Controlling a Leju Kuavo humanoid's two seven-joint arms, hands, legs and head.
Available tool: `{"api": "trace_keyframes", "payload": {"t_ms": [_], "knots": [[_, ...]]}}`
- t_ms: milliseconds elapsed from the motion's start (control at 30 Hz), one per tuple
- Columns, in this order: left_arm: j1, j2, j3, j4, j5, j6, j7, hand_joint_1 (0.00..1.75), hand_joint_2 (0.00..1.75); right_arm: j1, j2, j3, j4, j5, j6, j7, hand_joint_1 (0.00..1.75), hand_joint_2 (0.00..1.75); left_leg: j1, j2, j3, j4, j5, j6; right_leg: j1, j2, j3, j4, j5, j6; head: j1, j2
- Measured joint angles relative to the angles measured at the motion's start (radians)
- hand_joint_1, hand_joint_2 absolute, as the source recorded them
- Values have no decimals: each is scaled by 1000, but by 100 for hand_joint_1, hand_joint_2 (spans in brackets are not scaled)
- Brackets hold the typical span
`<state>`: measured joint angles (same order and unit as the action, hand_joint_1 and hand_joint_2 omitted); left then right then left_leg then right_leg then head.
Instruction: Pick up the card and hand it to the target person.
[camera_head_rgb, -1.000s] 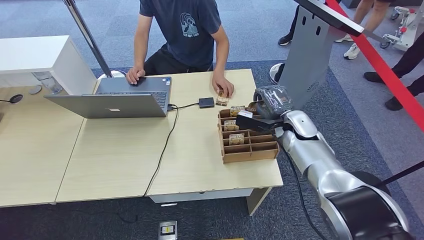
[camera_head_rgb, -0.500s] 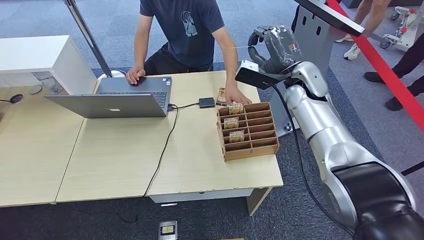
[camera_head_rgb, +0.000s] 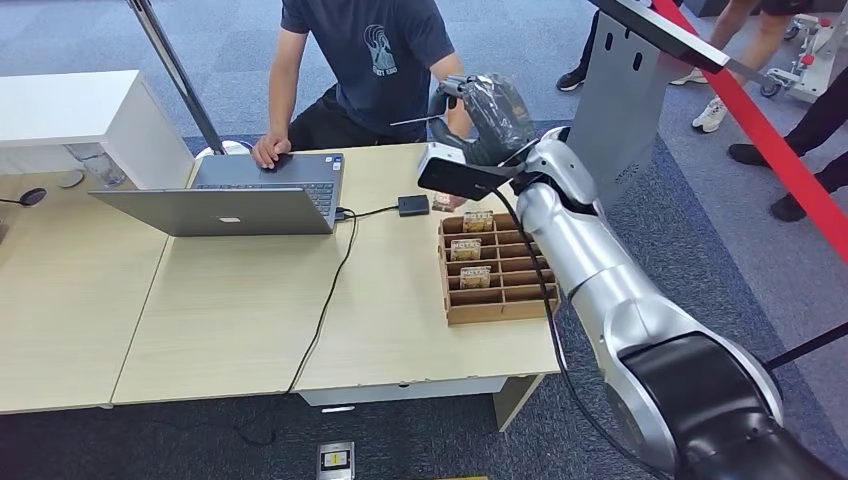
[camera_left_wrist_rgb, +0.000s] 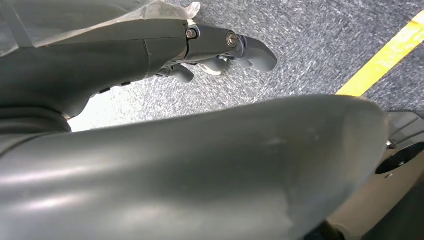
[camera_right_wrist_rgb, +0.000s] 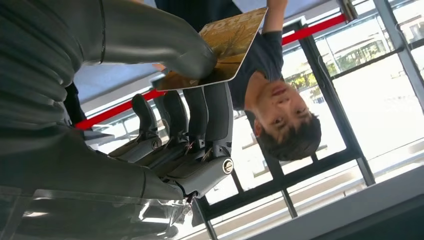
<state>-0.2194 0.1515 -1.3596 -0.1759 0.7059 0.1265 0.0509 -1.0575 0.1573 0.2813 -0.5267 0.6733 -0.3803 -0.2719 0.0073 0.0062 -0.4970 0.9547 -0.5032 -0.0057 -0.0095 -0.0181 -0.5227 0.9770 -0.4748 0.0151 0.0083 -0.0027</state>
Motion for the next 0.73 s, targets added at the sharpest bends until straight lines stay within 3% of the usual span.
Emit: {"api": "trace_keyframes", "payload": {"t_ms": [333, 367, 467, 500, 633, 733], "knots": [[-8, 0, -19, 0, -6, -9, 5, 0, 0, 21, 54, 36, 38, 2, 5, 1, 129, 175, 0, 0, 0, 0, 0, 0, 0, 0, 0, 0, 0, 0, 0, 0], [-8, 0, -19, 0, -4, -9, 5, 0, 44, 21, 57, 38, 41, 1, 4, 1, 128, 175, 0, 0, 0, 0, 0, 0, 0, 0, 0, 0, 0, 0, 0, 0], [-7, 0, -19, 0, -1, -10, 4, 0, 175, 22, 64, 45, 49, -2, 2, 0, 34, 175, 0, 0, 0, 0, 0, 0, 0, 0, 0, 0, 0, 0, 0, 0], [-7, 0, -20, 0, 0, -10, 2, 0, 175, 22, 66, 47, 51, -4, 1, 0, 3, 175, 0, 0, 0, 0, 0, 0, 0, 0, 0, 0, 0, 0, 0, 0], [-7, 0, -20, 0, 4, -10, -13, 0, 0, 22, 69, 53, 61, -15, 1, 1, 0, 175, 0, 0, 0, 0, 0, 0, 0, 0, 0, 0, 0, 0, 0, 0], [-7, 0, -20, 0, 10, -15, -15, 0, 0, 22, 69, 56, 65, -23, 0, 1, 0, 175, 0, 0, 0, 0, 0, 0, 0, 0, 0, 0, 0, 0, 0, 0]]}}
